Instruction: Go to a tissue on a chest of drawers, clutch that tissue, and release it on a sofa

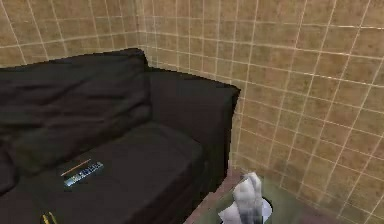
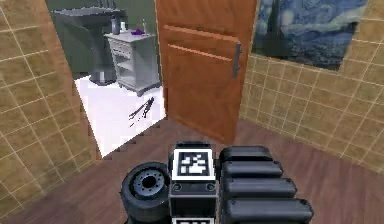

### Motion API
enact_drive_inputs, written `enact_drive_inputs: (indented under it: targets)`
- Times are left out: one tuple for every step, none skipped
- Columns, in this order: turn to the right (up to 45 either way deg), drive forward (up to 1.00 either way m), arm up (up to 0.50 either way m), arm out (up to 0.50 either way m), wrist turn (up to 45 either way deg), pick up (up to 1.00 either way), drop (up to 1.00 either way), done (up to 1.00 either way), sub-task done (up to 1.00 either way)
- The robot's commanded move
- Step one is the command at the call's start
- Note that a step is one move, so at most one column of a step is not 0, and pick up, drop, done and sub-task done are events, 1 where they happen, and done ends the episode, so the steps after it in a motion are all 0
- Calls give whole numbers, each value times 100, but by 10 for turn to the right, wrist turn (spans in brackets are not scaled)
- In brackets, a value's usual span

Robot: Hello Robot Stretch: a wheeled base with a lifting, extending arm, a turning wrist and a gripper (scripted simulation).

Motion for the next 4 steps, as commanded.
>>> enact_drive_inputs:
  targets:
    - [-450,0,0,0,0,0,0,0,0]
    - [-450,0,0,0,0,0,0,0,0]
    - [-420,0,0,0,0,0,0,0,0]
    - [0,0,0,48,0,0,0,0,0]
